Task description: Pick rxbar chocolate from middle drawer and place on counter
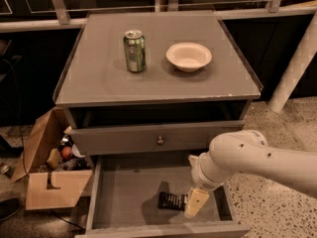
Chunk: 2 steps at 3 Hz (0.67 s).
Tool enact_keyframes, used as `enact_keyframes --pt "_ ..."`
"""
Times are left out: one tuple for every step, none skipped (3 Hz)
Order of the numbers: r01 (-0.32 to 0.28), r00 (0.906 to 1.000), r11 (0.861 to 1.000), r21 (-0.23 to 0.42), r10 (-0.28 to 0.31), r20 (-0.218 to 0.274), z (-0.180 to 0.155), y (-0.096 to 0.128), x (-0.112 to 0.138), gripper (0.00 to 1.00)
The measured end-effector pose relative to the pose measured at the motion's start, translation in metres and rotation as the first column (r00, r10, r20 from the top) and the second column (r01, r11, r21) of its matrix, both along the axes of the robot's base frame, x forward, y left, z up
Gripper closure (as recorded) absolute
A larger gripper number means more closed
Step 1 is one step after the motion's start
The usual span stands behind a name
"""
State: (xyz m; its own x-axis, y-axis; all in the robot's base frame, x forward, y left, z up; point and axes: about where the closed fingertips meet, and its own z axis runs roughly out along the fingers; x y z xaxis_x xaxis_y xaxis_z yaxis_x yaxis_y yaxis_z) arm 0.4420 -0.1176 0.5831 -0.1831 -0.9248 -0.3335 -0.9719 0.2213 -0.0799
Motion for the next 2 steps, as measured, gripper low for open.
enact_keyframes --pt "0.004 0.9994 1.000 0.013 -0.003 -0.034 -0.0357 0.0000 -0.0013 0.00" --pt "0.004 0.9994 1.000 0.014 -0.003 -0.034 -0.0359 0.0000 -0.0013 0.00"
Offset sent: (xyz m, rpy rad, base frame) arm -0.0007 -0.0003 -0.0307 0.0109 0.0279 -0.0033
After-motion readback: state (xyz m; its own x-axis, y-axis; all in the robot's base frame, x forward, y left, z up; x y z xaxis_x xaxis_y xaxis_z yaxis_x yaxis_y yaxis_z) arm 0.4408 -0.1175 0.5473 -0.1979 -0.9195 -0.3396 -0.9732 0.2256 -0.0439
